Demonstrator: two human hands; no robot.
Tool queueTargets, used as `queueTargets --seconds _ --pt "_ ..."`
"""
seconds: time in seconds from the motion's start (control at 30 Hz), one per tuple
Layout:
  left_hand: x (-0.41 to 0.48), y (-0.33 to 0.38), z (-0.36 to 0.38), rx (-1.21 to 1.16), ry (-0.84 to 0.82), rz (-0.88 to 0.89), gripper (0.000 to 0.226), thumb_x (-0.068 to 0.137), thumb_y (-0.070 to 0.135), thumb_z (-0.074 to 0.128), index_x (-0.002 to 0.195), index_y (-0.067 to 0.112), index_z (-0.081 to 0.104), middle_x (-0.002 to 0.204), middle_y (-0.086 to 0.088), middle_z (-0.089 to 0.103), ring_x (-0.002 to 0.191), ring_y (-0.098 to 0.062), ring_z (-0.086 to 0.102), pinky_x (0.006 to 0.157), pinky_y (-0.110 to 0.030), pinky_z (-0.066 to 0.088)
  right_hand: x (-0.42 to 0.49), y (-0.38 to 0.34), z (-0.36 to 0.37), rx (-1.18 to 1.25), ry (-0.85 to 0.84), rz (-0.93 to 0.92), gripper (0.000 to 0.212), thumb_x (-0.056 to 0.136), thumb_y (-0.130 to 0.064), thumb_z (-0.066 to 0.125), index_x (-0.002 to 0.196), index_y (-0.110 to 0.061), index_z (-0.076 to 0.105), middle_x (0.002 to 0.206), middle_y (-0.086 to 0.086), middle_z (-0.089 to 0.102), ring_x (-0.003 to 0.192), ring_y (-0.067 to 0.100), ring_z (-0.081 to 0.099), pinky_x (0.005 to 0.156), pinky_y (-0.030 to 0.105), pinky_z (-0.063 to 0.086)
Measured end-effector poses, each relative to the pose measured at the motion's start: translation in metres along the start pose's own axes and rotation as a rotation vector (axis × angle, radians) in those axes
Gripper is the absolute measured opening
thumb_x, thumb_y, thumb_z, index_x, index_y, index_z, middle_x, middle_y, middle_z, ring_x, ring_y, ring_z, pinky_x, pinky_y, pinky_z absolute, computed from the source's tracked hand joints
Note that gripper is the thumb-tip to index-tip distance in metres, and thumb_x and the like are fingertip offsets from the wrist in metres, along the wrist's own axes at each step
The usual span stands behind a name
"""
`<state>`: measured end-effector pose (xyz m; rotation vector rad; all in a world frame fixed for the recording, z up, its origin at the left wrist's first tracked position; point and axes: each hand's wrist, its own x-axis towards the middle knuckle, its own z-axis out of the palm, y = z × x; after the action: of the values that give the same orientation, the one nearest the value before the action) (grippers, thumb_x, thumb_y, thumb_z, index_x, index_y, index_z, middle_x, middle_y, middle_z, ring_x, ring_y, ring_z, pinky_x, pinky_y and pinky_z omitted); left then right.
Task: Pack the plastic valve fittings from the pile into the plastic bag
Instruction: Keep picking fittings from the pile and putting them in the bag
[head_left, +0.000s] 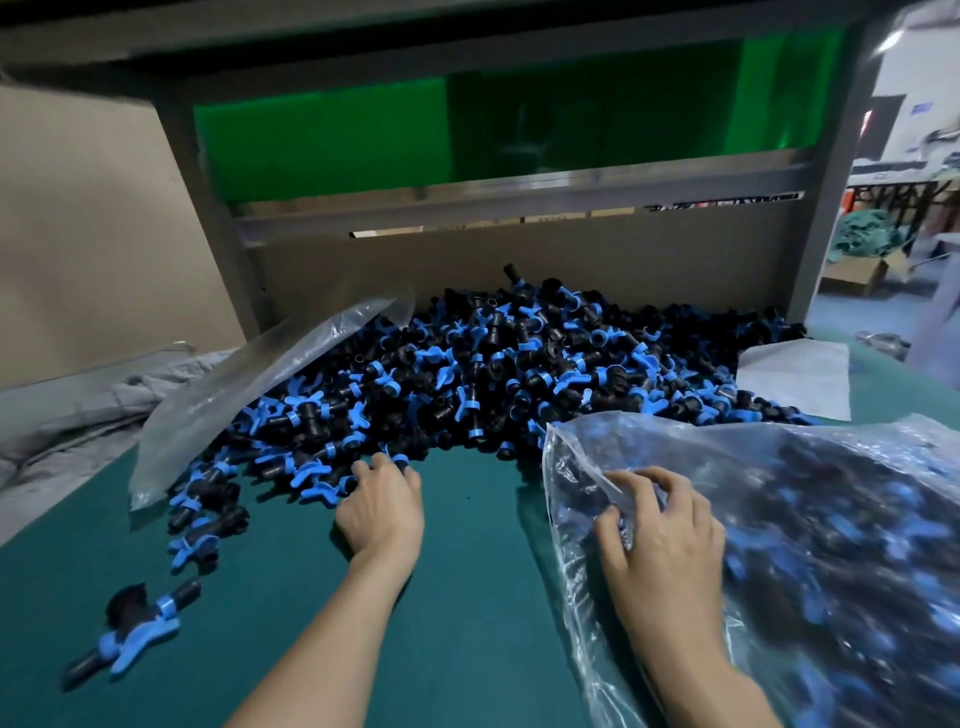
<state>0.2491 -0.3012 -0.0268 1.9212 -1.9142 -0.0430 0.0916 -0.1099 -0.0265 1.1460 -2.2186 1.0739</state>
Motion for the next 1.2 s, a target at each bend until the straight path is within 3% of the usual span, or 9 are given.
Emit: queueTargets --seconds 0.13,0.23,0.4,0.57,0.73,0.97,1.2 --pt "-0.01 -0.011 -0.002 -0.341 0.059 -0.004 0.025 0.1 0.037 0.039 0.104 0.016 0.052 0.085 -0.005 0.062 0.066 -0.027 0.057 0.054 -0.034 0.043 -0.001 -0.002 -0.001 0.004 0.004 0.001 0.033 0.078 -0.014 0.073 0.11 -0.017 0.067 0.109 0.008 0.056 0.101 0.031 0.054 0.087 0.046 0.042" --pt "-0.03 -0.022 -0.006 -0.636 -0.022 0.059 0.022 0.099 0.044 0.035 0.092 0.03 0.05 0.07 0.002 0.058 0.054 -0.019 0.049 0.048 -0.03 0.036 -0.003 -0.003 -0.001 0.011 0.0 -0.006 0.033 0.079 -0.015 0.073 0.111 -0.015 0.066 0.11 0.009 0.056 0.103 0.032 0.056 0.09 0.048 0.042" --pt "-0.072 -0.025 -0.015 -0.872 -0.007 0.257 0.036 0.092 0.062 0.027 0.093 0.035 0.05 0.079 0.012 0.059 0.068 -0.013 0.056 0.061 -0.039 0.047 -0.004 -0.006 -0.004 0.056 -0.016 -0.086 0.038 0.088 -0.021 0.065 0.125 -0.017 0.06 0.127 0.012 0.053 0.117 0.031 0.051 0.1 0.05 0.039" --pt "-0.09 -0.017 -0.018 -0.874 -0.098 0.467 0.043 0.094 0.07 0.018 0.093 0.037 0.047 0.081 0.014 0.056 0.079 -0.008 0.057 0.07 -0.036 0.049 -0.005 -0.008 -0.007 0.125 0.007 -0.27 0.044 0.095 -0.036 0.047 0.135 -0.02 0.055 0.136 0.007 0.049 0.123 0.025 0.045 0.107 0.044 0.034" --pt "-0.092 -0.018 -0.02 -0.76 -0.117 0.579 0.039 0.096 0.069 0.015 0.1 0.044 0.045 0.086 0.022 0.053 0.08 -0.004 0.052 0.064 -0.026 0.036 -0.004 -0.004 -0.004 0.133 -0.007 -0.305 0.035 0.097 -0.038 0.051 0.128 -0.026 0.061 0.132 0.002 0.053 0.119 0.023 0.049 0.103 0.041 0.039" --pt "-0.092 -0.017 -0.022 -0.767 -0.131 0.613 0.041 0.098 0.065 0.016 0.097 0.038 0.046 0.082 0.018 0.052 0.074 -0.008 0.051 0.06 -0.027 0.038 -0.003 0.0 0.003 0.1 -0.015 -0.292 0.023 0.095 -0.032 0.06 0.116 -0.023 0.066 0.127 0.002 0.056 0.114 0.024 0.051 0.098 0.042 0.043" --pt "-0.09 -0.018 -0.021 -0.792 -0.095 0.595 0.039 0.1 0.061 0.021 0.091 0.036 0.049 0.076 0.015 0.054 0.069 -0.008 0.051 0.058 -0.017 0.034 -0.005 -0.002 0.0 0.076 -0.06 -0.279 0.035 0.099 -0.042 0.042 0.114 -0.024 0.068 0.129 0.004 0.054 0.116 0.025 0.049 0.099 0.041 0.041"
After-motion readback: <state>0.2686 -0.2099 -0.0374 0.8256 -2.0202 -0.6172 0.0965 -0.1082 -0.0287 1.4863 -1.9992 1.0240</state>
